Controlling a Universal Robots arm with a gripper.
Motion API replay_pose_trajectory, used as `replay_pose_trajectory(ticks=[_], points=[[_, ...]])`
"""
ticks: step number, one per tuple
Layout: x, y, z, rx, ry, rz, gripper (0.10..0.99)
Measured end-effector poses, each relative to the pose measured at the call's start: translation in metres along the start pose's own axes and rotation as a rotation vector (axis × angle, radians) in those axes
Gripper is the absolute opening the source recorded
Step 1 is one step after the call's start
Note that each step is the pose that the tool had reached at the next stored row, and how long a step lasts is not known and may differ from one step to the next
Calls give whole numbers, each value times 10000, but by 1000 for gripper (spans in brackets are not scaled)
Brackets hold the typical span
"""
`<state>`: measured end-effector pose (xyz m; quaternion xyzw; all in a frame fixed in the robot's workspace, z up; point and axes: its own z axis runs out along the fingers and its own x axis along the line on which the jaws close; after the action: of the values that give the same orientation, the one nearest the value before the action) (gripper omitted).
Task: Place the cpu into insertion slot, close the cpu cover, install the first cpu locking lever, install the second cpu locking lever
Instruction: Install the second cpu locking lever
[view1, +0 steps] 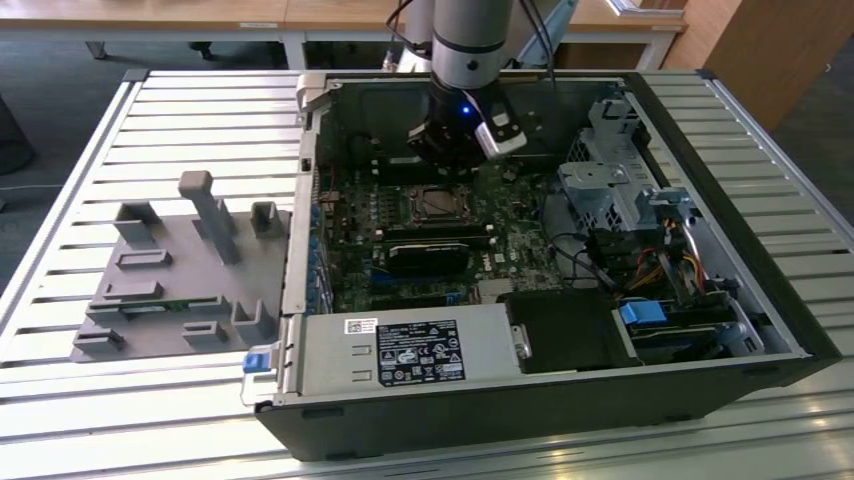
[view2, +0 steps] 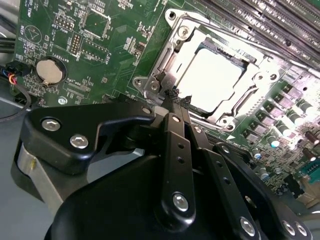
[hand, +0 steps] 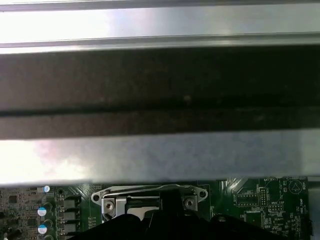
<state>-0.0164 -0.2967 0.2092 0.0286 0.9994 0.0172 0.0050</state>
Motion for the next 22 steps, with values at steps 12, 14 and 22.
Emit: replay_pose_trajectory(ticks=[12, 14, 22], points=[[-4, -73, -8, 22, 1, 1, 106], [-4, -72, -33, 21, -1, 0, 106], [-6, -66, -226, 21, -1, 0, 106]])
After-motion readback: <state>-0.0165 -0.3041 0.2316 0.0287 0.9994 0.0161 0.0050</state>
